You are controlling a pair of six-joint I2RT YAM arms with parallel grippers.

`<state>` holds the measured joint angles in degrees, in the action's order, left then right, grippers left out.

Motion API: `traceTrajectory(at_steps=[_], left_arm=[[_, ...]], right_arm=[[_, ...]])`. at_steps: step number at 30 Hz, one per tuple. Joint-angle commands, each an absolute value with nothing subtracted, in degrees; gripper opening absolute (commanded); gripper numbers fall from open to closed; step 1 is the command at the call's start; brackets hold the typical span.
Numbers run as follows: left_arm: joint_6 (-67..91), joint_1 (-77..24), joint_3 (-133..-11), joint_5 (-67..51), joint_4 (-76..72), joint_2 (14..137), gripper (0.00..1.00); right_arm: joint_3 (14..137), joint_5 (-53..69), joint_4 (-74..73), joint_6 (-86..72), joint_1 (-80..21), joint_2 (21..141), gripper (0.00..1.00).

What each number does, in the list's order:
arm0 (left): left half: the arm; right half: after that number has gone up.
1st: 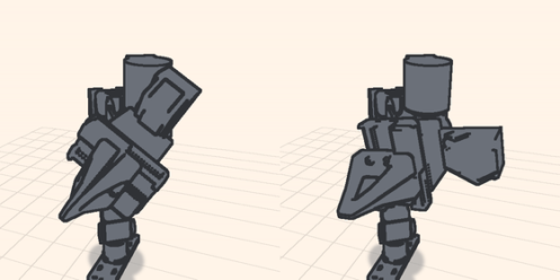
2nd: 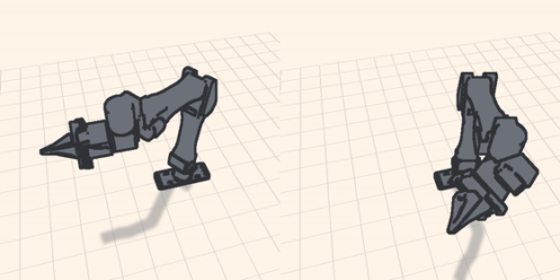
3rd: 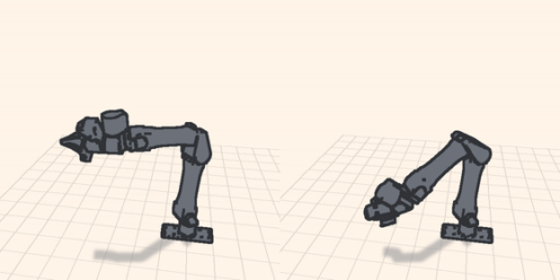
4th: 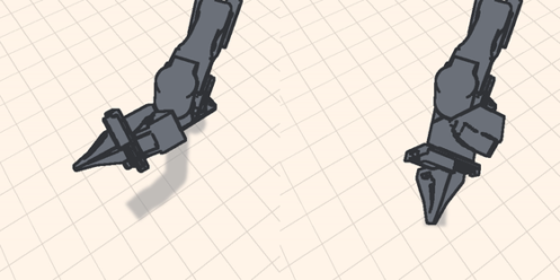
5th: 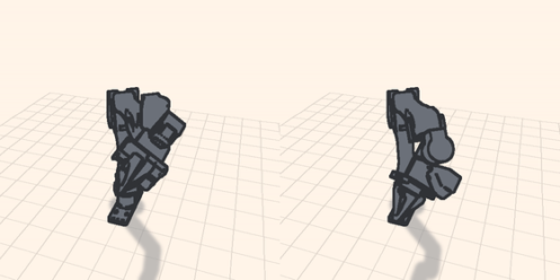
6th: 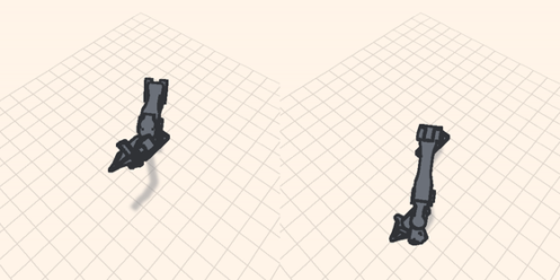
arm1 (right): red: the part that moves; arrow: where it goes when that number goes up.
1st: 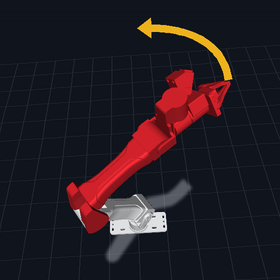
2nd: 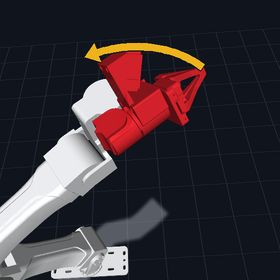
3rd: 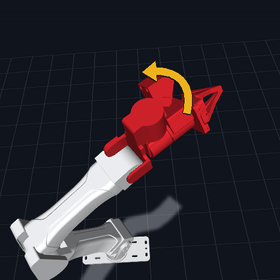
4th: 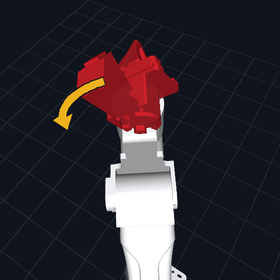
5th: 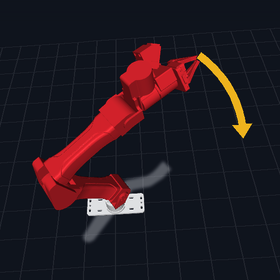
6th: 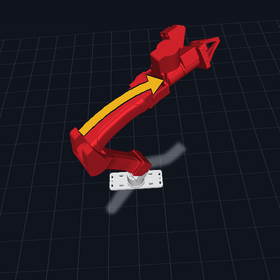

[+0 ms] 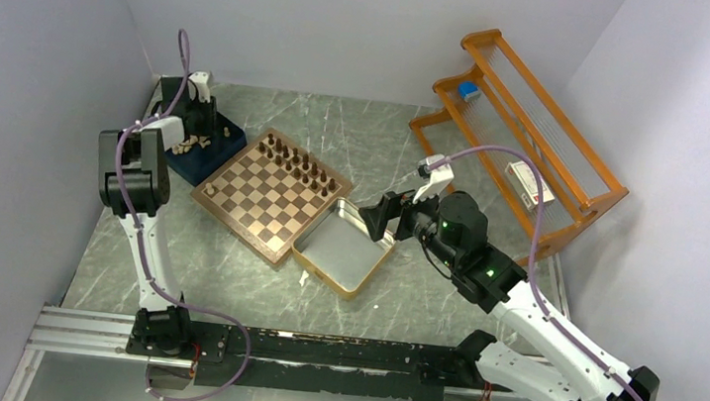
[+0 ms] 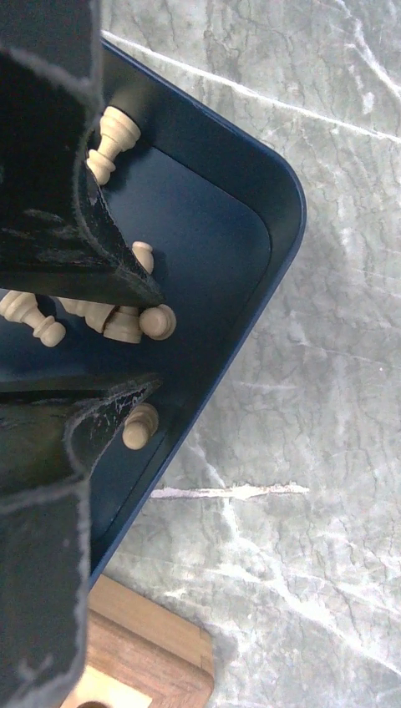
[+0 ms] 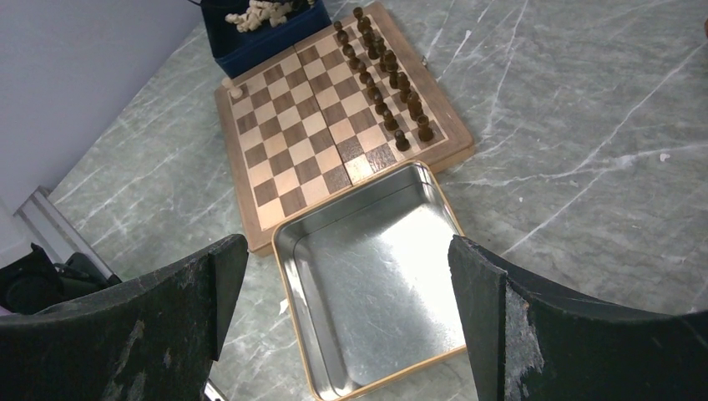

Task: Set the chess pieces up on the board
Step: Pick up the chess piece from the storage box.

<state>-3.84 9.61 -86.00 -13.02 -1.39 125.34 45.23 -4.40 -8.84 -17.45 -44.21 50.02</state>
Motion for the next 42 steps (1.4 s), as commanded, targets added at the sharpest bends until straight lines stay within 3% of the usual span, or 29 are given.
traceTrajectory(at_steps=[1,13,29,42], left_arm=[[-4.73,10.11,-88.20,-12.53,-4.05,126.89,0.40],[-4.48,10.11,-89.16,-11.80,-4.57,127.42,0.35],[-1.54,10.11,-88.33,-8.09,-3.08,122.37,0.18],[8.04,10.10,-86.27,-2.23,3.24,113.89,0.19]], right_arm=[[46.67,-5.15,-7.36,-16.57,-43.87,50.35,0.95],[45.85,-5.01,-6.68,-16.96,-43.92,50.88,0.95],[44.43,-3.88,-5.80,-18.03,-43.86,50.18,0.95],[43.17,-2.17,-5.03,-18.65,-43.92,48.53,0.95]])
